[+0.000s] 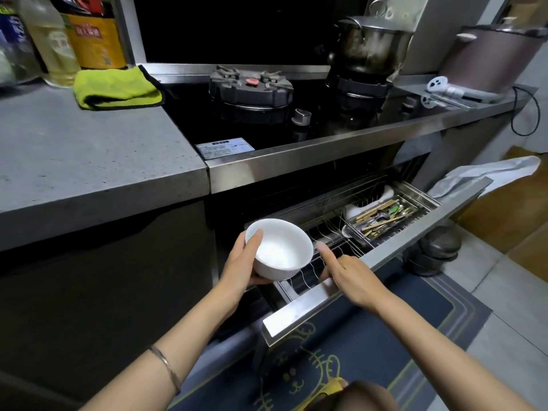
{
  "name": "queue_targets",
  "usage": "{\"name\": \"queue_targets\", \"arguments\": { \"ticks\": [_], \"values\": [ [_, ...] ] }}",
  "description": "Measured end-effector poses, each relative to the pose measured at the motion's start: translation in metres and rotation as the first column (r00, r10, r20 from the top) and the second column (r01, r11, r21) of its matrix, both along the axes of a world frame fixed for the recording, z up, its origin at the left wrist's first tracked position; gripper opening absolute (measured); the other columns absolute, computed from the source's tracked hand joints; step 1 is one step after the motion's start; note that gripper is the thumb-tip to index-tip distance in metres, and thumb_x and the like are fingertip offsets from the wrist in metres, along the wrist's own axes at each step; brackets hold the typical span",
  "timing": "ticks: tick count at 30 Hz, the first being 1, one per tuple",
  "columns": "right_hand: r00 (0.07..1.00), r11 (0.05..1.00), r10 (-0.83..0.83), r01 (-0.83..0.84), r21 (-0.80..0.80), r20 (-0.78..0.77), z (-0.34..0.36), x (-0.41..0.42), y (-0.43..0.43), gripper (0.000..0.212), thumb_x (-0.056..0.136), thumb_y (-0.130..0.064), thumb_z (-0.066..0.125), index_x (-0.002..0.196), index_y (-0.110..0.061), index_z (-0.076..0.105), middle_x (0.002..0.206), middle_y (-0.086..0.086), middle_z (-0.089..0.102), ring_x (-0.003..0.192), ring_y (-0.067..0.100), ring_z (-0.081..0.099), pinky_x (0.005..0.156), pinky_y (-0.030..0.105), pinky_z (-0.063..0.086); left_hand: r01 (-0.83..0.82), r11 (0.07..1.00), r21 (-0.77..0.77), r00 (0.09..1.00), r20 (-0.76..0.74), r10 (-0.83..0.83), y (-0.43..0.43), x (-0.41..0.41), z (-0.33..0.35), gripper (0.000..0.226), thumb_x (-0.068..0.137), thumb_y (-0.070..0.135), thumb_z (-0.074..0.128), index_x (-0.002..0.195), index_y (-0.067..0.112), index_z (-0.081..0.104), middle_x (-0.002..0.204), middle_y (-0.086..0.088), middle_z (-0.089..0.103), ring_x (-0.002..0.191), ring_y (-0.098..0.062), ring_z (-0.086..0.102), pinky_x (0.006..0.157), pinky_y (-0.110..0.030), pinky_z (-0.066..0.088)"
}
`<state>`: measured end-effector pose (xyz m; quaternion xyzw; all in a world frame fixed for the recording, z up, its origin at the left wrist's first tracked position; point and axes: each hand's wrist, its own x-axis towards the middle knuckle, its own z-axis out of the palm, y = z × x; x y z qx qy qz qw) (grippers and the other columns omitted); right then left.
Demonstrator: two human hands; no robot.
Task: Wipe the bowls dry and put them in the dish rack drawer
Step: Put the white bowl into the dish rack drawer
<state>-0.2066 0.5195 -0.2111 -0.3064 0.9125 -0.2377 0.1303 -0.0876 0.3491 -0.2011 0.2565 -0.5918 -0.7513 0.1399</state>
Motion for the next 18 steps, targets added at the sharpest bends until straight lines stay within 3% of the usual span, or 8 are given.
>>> {"name": "queue_targets", "arguments": {
  "ticks": [2,4,7,9,11,13,16,18],
  "values": [
    [0.998,0.997,-0.030,0.033,-0.063,0.053,0.009,-0.003,-0.001,0.080,0.086,-0.070,0.014,0.070,-0.016,0.072,0.073,-0.001,0.069,0.074,0.010,0.061,0.073,0.024,0.043,0.004,1.000,-0.006,1.000,0.013,-0.004,0.000,-0.008,-0.006,0.012,0.099,0.039,0.040,0.102,0.041,0.051,0.113,0.005,0.053,0.111,-0.024,0.055,0.055,-0.025,0.056],
    [1.000,0.984,-0.014,0.017,-0.177,0.016,0.015,-0.008,-0.001,0.062,0.085,-0.068,0.028,0.082,-0.022,0.068,0.075,-0.010,0.065,0.075,0.003,0.058,0.070,0.020,0.042,0.006,1.000,0.003,1.000,0.026,-0.006,0.001,-0.016,-0.012,0.012,0.098,0.039,0.041,0.102,0.040,0.052,0.115,0.003,0.054,0.112,-0.025,0.056,0.058,-0.029,0.058],
    [0.988,0.945,0.146,-0.128,-0.300,0.039,0.018,-0.015,-0.002,0.048,0.077,-0.065,0.051,0.112,-0.034,0.060,0.112,-0.020,0.060,0.107,-0.005,0.053,0.079,0.013,0.042,0.016,1.000,-0.006,0.999,0.043,-0.015,0.003,-0.030,-0.020,0.014,0.098,0.041,0.043,0.105,0.036,0.053,0.118,-0.002,0.056,0.110,-0.028,0.059,0.058,-0.031,0.059],
    [0.954,0.930,0.274,-0.231,-0.285,0.124,0.017,-0.021,-0.007,0.045,0.075,-0.057,0.064,0.116,-0.038,0.060,0.116,-0.022,0.062,0.112,-0.008,0.052,0.088,0.013,0.043,0.036,0.998,-0.053,0.998,0.053,-0.033,0.004,-0.040,-0.025,0.016,0.096,0.046,0.043,0.103,0.036,0.054,0.117,-0.003,0.059,0.104,-0.027,0.063,0.053,-0.027,0.056],
    [0.927,0.920,0.344,-0.301,-0.253,0.151,0.013,-0.028,-0.016,0.032,0.079,-0.038,0.072,0.110,-0.030,0.067,0.104,-0.015,0.070,0.101,-0.005,0.061,0.093,0.019,0.047,0.061,0.994,-0.092,0.995,0.079,-0.054,0.005,-0.052,-0.029,0.018,0.094,0.052,0.044,0.101,0.038,0.054,0.117,-0.002,0.060,0.098,-0.025,0.066,0.053,-0.027,0.055],
    [0.919,0.912,0.366,-0.322,-0.254,0.151,0.009,-0.035,-0.025,0.019,0.083,-0.025,0.072,0.101,-0.018,0.074,0.094,-0.008,0.074,0.090,0.001,0.067,0.089,0.025,0.052,0.084,0.995,-0.057,0.990,0.118,-0.077,0.004,-0.062,-0.034,0.026,0.091,0.059,0.041,0.102,0.038,0.053,0.116,-0.001,0.060,0.095,-0.023,0.067,0.056,-0.029,0.057],
    [0.919,0.904,0.332,-0.246,-0.351,0.212,-0.001,-0.059,-0.036,0.010,0.084,-0.016,0.070,0.093,-0.014,0.076,0.089,-0.005,0.074,0.084,0.004,0.068,0.080,0.023,0.054,0.097,0.994,0.041,0.975,0.194,-0.104,-0.002,-0.074,-0.046,0.051,0.088,0.069,0.028,0.118,0.032,0.046,0.113,-0.007,0.062,0.090,-0.027,0.069,0.057,-0.033,0.059],
    [0.921,0.900,0.241,-0.093,-0.427,0.307,-0.008,-0.077,-0.041,0.011,0.086,-0.012,0.067,0.094,-0.010,0.075,0.089,0.001,0.074,0.080,0.006,0.067,0.071,0.023,0.053,0.163,0.974,-0.157,0.955,0.271,-0.117,-0.011,-0.079,-0.059,0.073,0.080,0.077,0.020,0.132,0.032,0.041,0.122,-0.007,0.060,0.100,-0.029,0.065,0.079,-0.040,0.058]
  ]
}}
